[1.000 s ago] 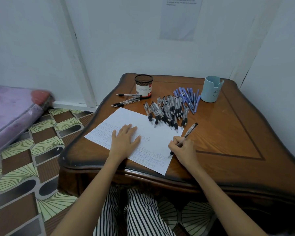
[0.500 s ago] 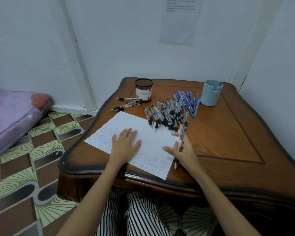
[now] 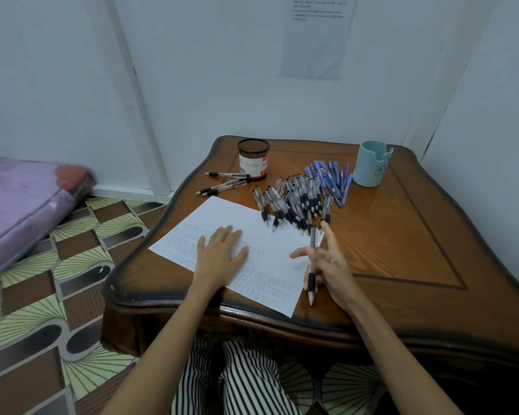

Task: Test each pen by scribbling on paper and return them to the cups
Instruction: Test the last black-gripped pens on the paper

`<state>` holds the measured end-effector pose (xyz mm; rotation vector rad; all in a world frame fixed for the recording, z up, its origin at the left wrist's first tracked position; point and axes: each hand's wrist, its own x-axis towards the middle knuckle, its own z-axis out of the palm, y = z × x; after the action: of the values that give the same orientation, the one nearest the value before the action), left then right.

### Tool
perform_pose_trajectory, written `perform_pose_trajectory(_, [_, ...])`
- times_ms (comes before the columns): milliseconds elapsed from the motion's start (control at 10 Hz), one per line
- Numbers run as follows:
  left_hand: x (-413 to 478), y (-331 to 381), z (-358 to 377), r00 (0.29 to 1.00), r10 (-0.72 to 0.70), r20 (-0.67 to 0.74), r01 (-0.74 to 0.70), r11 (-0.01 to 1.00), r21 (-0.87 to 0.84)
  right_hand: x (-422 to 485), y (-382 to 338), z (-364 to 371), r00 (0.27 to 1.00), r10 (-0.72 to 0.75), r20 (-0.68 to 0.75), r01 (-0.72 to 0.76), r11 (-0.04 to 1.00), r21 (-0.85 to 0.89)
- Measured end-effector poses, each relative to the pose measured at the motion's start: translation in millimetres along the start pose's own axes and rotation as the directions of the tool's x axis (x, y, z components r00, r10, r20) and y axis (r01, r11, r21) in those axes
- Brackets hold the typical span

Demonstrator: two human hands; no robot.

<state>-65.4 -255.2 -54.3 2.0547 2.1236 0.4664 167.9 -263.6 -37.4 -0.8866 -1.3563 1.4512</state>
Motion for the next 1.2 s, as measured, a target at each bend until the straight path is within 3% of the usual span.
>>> perform_pose_trajectory(800, [-0.5,0.7,-1.0,1.000,-0.001,0.012,0.000,1.000,0.010,3.2,1.2,-6.2,0.999,-0.036,-0.038,0.043,0.977,0.209])
perform_pose_trajectory(900, [-0.4,0.5,-0.9,1.000,-0.004,0.013,0.004,1.000,0.006,5.0,1.8,-5.2,0.996,-0.007,-0.091,0.023,0.984,0.178])
perform_pose_trajectory(1000, [-1.1,1.9,-1.8,1.000,-0.006,0.015,0.006,1.000,0.006,15.7,-0.9,1.1,0.988,0.008,-0.155,-0.007,1.000,0.001])
perform_pose_trajectory(1200, [-1.8,3.6,-3.5,1.000,-0.005,0.028,0.004,1.000,0.031,85.3,-15.2,6.2,0.937,-0.168,-0.305,0.050,0.932,-0.359])
